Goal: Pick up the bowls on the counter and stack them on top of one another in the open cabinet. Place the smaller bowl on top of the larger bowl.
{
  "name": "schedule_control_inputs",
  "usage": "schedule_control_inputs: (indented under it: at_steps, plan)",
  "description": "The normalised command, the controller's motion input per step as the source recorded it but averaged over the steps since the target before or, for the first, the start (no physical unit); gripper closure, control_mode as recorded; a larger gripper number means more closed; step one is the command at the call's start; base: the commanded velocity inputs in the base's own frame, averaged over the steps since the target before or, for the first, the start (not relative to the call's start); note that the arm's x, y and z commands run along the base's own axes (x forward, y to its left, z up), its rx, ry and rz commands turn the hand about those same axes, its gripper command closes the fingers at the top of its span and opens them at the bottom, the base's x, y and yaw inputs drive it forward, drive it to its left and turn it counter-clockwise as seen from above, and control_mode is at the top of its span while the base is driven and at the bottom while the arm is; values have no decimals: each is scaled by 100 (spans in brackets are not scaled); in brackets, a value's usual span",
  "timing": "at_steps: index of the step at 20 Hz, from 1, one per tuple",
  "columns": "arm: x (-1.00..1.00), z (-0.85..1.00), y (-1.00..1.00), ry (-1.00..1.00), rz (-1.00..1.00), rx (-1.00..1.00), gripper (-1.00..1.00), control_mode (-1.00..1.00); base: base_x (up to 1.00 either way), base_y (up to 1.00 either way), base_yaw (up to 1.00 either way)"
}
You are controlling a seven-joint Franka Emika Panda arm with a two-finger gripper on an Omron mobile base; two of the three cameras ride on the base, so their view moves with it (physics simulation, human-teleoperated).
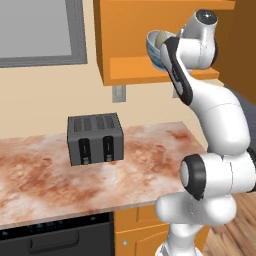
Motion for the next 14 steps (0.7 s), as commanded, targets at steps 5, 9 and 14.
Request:
schedule_control_inputs:
  at_steps: [5,9,14]
  plan:
    - [32,-9,4,0,0,-3,100,-100,0,0,0]
    - [32,-9,3,3,0,-4,100,-100,0,0,0]
    - [24,-3,2,8,0,-3,100,-100,0,0,0]
